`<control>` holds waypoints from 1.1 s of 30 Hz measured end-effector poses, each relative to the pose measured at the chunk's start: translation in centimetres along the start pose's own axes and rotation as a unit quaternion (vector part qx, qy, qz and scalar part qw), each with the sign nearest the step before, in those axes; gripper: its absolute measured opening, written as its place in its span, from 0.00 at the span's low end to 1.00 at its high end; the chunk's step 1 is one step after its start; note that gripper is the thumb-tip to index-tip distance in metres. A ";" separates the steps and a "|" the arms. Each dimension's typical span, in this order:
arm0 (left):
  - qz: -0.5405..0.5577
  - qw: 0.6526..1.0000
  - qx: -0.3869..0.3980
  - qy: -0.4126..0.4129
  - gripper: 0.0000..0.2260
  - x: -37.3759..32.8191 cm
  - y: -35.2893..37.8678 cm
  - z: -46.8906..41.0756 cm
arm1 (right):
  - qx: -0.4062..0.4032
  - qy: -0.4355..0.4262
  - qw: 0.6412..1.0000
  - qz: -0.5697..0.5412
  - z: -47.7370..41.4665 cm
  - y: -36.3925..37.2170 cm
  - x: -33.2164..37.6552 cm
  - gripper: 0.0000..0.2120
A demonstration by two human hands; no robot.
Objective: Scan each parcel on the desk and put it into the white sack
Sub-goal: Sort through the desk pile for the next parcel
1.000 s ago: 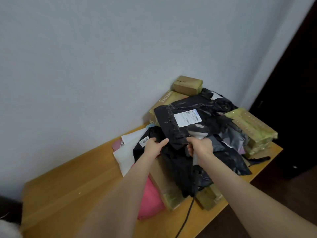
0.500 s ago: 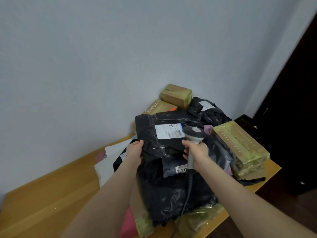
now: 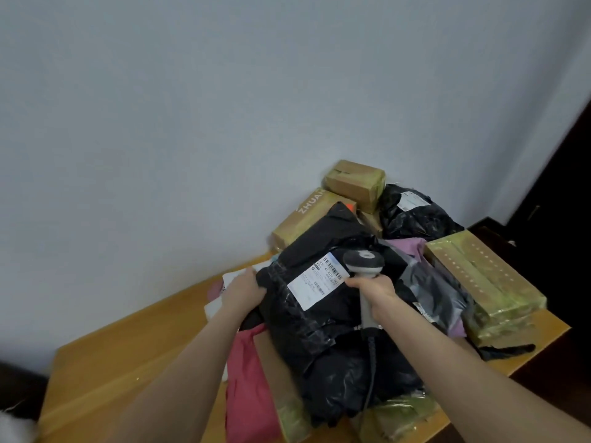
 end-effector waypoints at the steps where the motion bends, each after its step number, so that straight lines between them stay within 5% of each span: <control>1: 0.016 0.999 -0.036 0.030 0.20 -1.7 -1.0 -0.9 | 0.002 0.001 1.000 -0.001 -0.2 0.0 -0.1 0.15; 8: 0.050 0.997 0.035 0.046 0.46 -6.8 3.0 -8.2 | 0.013 -0.008 1.000 -0.021 -1.6 -0.4 -0.7 0.10; 14: 0.009 0.999 -0.014 0.044 0.20 -6.1 1.4 -7.8 | 0.027 -0.008 1.000 -0.009 -2.4 -0.6 -0.8 0.10; 18: 0.120 0.992 -0.026 -0.008 0.11 -2.4 -2.1 -5.9 | 0.073 -0.001 0.997 0.001 -0.8 1.4 0.2 0.07; 24: 0.278 0.950 -0.113 -0.090 0.09 6.3 -7.8 -0.3 | 0.135 -0.030 0.990 -0.017 4.7 7.5 1.8 0.06; 33: 0.520 0.811 -0.211 -0.165 0.15 19.8 -9.4 10.0 | 0.169 -0.099 0.981 0.007 15.0 17.8 -2.2 0.06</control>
Point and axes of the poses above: each hand's wrist, its own z-axis away from the middle knuckle, its own y-axis out of the palm, x = y × z, the point moved 10 cm from there along -z, towards the middle knuckle, and after that the axes turned 3 degrees about y, right-handed, at the moved point
